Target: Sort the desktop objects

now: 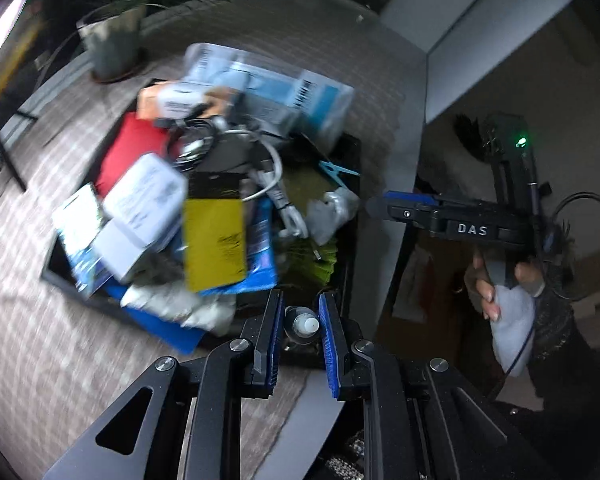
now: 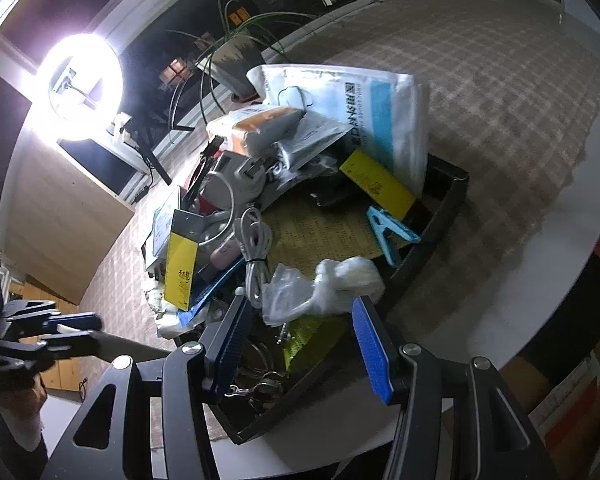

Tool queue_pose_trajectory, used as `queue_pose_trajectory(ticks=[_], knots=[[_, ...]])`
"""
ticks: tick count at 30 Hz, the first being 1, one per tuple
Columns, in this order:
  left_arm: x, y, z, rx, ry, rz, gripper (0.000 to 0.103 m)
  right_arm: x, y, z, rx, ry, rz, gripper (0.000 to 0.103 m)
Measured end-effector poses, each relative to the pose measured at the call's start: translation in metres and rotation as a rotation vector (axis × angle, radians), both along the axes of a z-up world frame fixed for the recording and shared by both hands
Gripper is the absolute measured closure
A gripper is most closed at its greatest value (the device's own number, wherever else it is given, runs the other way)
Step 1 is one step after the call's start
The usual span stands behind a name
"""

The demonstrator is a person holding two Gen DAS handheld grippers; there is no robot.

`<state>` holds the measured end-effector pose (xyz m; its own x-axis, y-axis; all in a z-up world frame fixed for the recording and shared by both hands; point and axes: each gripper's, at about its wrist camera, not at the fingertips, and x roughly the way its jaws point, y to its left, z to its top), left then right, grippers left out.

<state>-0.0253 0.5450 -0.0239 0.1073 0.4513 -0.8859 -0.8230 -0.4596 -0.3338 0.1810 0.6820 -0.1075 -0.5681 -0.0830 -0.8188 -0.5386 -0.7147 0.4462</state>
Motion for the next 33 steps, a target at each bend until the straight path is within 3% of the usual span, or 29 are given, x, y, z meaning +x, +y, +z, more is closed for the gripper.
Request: queue_pose_trajectory(ticks=[7,11,13,14,15,16,26,33], knots=[[0.004,0.051,-0.015,-0.010,-0.022,-0.039,0.084,0.012,0.010,0.001,0.000,0.001,-0.020,0.054],[0.009,0.073,-0.025,-0.035,0.007,-0.046,0.082,0.017,0.014,-0.001,-0.003,-0.001,-0.028,0.054],[0.005,0.080,-0.028,-0.045,0.009,-0.020,0.069,0.019,0.015,-0.002,-0.006,-0.003,-0.030,0.054],[0.003,0.082,-0.028,-0.041,0.014,-0.009,0.056,0.019,0.016,-0.003,-0.007,-0.004,-0.031,0.054],[0.001,0.083,-0.027,-0.035,0.026,0.007,0.049,0.020,0.017,-0.003,-0.009,-0.005,-0.032,0.054],[-0.001,0.084,-0.025,-0.028,0.049,0.019,0.049,0.021,0.018,-0.004,-0.009,-0.006,-0.033,0.054],[-0.009,0.061,-0.015,-0.011,0.100,0.086,0.049,0.017,0.017,-0.006,-0.009,-0.017,-0.019,0.054],[-0.016,0.004,-0.016,-0.010,0.143,0.222,0.049,-0.002,0.001,0.001,0.024,-0.023,0.028,0.054]])
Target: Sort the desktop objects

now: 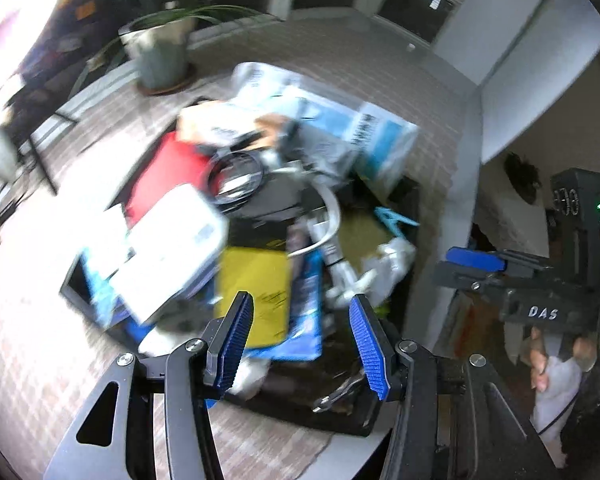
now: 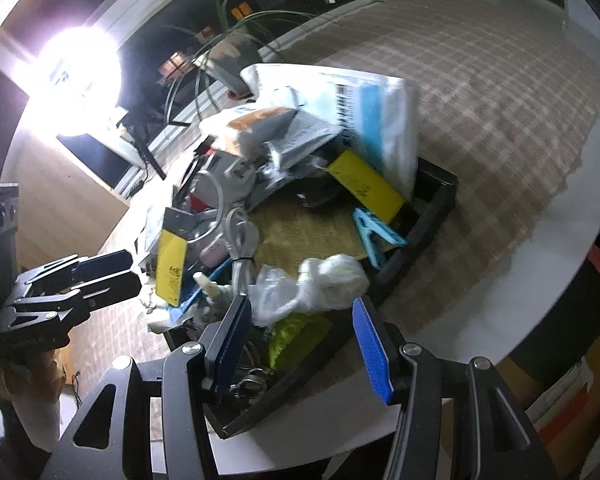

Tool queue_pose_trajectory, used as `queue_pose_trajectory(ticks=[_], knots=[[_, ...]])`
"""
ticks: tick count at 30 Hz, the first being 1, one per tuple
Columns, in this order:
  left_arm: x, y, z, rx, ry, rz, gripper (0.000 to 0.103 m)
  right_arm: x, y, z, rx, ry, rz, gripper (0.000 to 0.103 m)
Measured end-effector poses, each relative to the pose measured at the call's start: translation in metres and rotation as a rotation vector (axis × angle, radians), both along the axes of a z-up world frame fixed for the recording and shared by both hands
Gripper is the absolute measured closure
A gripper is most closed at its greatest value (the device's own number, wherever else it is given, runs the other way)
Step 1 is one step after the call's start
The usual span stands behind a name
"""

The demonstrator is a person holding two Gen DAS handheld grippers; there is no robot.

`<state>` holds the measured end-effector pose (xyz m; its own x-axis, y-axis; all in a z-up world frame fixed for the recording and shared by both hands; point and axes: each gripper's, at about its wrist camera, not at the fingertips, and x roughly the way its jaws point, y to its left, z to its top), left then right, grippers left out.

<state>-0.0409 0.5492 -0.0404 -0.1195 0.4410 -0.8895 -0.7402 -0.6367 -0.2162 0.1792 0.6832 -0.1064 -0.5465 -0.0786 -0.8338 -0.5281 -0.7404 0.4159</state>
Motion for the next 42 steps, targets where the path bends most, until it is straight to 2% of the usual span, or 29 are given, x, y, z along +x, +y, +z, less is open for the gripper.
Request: queue_pose_trajectory(ticks=[10,18,22,29,32,42], knots=[[-0.001,-0.126,0.009,-0.013,0.113,0.265,0.041,-0.056,-0.061,0.021,0.088,0.000,0.148,0.050],[0.005,-0.238,0.014,-0.008,0.146,0.462,0.036,-0.107,-0.143,0.042,0.188,0.018,0.293,0.048],[0.011,-0.295,0.016,-0.019,0.170,0.561,0.032,-0.129,-0.187,0.049,0.228,0.031,0.355,0.043],[0.022,-0.375,0.017,-0.033,0.187,0.660,0.032,-0.159,-0.266,0.055,0.288,0.051,0.461,0.037],[0.028,-0.406,0.014,-0.031,0.179,0.703,0.020,-0.168,-0.297,0.056,0.299,0.059,0.504,0.036],[0.045,-0.489,0.009,-0.035,0.175,0.788,0.020,-0.186,-0.387,0.049,0.328,0.069,0.605,0.035]])
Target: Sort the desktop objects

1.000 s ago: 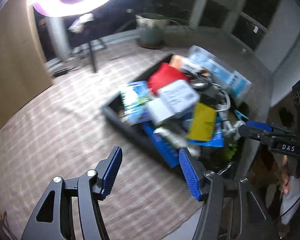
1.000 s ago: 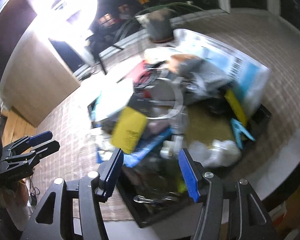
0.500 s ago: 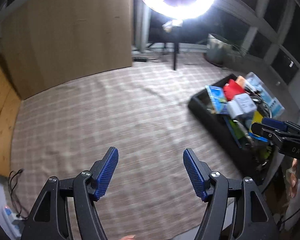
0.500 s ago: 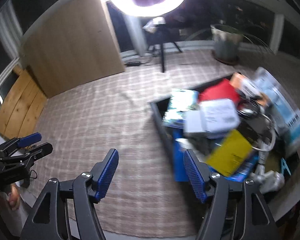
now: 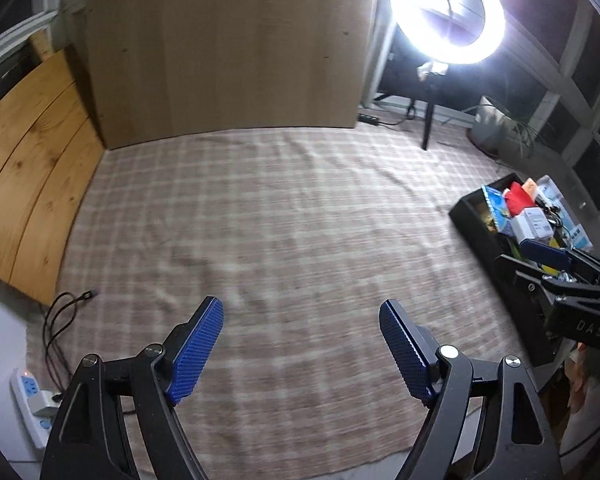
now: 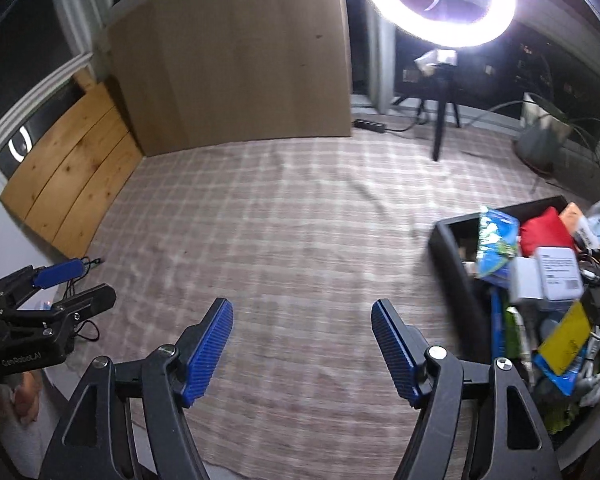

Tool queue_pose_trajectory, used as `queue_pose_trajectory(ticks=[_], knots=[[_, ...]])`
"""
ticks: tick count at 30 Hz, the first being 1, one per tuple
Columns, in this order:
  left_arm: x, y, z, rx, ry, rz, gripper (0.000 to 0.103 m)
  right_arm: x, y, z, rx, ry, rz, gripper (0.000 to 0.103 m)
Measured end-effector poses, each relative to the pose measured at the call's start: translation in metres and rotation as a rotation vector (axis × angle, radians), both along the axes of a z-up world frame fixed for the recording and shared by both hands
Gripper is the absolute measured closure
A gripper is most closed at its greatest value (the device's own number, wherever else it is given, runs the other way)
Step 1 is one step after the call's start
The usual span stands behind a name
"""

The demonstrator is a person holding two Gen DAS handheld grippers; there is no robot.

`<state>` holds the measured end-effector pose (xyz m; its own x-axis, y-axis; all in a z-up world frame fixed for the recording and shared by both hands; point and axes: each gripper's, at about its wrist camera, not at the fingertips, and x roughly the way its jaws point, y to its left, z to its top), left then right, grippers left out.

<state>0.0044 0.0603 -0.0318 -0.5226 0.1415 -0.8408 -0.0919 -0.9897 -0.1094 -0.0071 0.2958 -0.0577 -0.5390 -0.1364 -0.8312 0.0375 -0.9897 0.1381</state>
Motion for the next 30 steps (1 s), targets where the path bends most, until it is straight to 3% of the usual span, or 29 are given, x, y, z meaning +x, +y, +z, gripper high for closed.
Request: queue_pose_trajectory(ticks=[8,12,30], knots=[[0.006,-0.038,0.000,-0.013,0.003,0.034,0.019,-0.007,-0.041,-0.005,0.001,-0.001,0.030,0.035],[0.008,-0.050,0.002,-0.015,0.015,0.037,0.011,-0.009,-0.055,-0.005,0.002,0.004,0.033,0.035],[0.005,-0.070,0.006,-0.005,0.037,0.039,0.010,-0.018,-0.077,-0.003,0.023,0.013,0.027,0.035]])
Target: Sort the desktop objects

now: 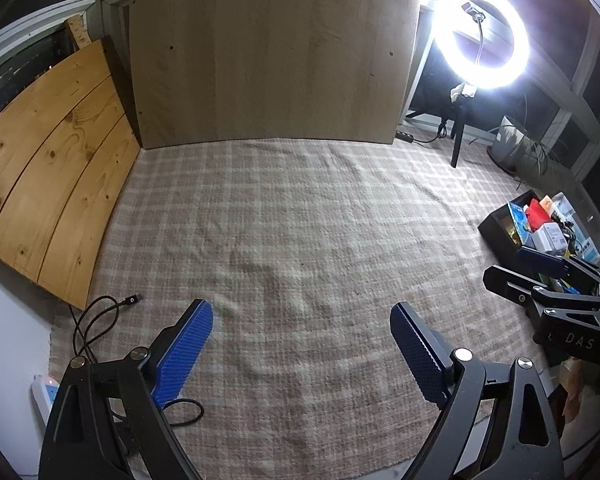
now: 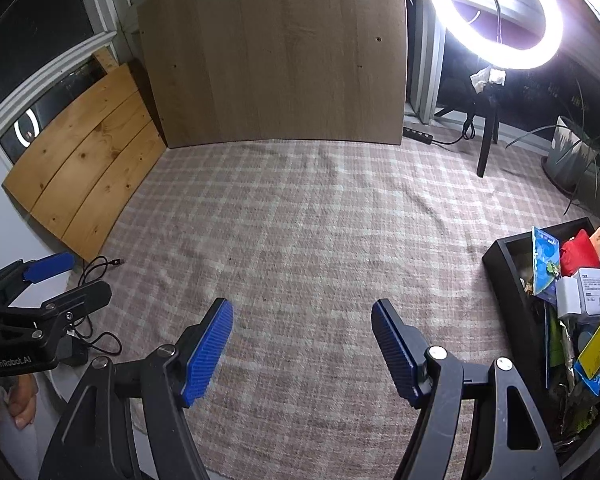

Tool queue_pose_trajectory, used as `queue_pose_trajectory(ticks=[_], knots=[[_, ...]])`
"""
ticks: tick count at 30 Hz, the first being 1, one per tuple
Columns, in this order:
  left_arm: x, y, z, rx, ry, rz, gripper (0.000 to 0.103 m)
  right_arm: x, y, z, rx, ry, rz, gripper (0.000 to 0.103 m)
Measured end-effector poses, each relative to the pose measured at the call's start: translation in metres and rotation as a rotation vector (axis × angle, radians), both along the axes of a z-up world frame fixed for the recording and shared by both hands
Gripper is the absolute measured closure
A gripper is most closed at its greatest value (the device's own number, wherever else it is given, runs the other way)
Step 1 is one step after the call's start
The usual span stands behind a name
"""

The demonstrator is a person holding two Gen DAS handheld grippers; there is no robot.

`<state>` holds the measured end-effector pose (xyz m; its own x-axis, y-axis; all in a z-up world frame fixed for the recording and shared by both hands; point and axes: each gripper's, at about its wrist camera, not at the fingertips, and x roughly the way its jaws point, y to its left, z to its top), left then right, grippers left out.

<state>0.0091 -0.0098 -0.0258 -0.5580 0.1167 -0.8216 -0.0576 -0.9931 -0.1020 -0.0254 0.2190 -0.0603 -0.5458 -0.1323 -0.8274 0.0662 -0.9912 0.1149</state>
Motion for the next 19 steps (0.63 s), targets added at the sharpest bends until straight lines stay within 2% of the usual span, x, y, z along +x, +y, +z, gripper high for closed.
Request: queue_pose_trajectory(ticks=[19], knots=[[-0.0032,0.0002,0.0007,-0.012,0.011,-0.005,0.010,-0.0010,0.0002,-0.0031,0.003,-0.006,-0.003,0.035]])
